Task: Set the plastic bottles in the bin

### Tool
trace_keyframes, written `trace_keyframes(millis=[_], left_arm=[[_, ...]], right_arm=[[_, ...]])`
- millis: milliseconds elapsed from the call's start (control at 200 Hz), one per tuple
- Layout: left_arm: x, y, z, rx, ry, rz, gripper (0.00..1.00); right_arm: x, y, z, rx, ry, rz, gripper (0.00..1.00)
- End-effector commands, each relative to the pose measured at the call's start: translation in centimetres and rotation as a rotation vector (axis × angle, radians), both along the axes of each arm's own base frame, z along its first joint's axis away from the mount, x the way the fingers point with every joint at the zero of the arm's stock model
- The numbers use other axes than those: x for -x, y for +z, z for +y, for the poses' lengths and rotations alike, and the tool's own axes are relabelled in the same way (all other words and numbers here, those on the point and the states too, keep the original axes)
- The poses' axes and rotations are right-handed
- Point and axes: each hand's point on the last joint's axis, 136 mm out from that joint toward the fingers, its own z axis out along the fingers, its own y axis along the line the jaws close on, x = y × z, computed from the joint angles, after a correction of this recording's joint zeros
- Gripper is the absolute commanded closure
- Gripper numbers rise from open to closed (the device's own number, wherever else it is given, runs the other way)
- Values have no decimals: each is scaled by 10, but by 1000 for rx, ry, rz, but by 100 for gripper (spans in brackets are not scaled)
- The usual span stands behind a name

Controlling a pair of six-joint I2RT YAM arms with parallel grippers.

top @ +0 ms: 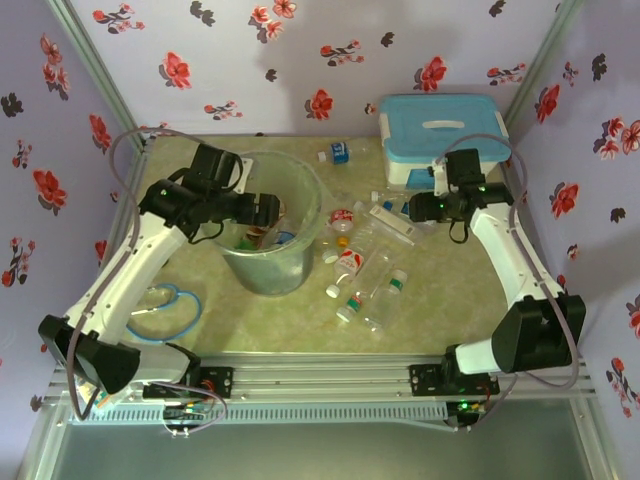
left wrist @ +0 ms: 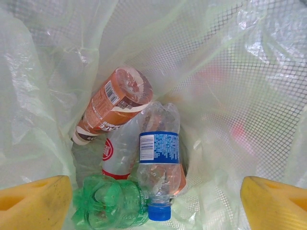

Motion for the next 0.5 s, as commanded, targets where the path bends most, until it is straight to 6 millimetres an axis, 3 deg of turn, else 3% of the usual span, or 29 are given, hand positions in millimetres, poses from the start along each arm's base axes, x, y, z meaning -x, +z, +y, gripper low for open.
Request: trace_keyframes(millis=[0, 80, 210, 360, 495], left_arm=[[4, 29, 0, 64, 19, -59, 9], [8, 38, 1, 85, 21, -84, 8], [11, 53, -1, 133, 26, -135, 8], [11, 70, 1, 199, 66, -211, 7], [18, 83, 1, 247, 64, -254, 7]], right_arm=[[38, -9, 6, 10, -69, 182, 26], [63, -24, 3, -18, -178, 247, 26], [94, -45, 14, -219, -335, 262, 25], [101, -70, 42, -512, -432, 250, 36], [107, -89, 40, -540, -468, 249, 39]])
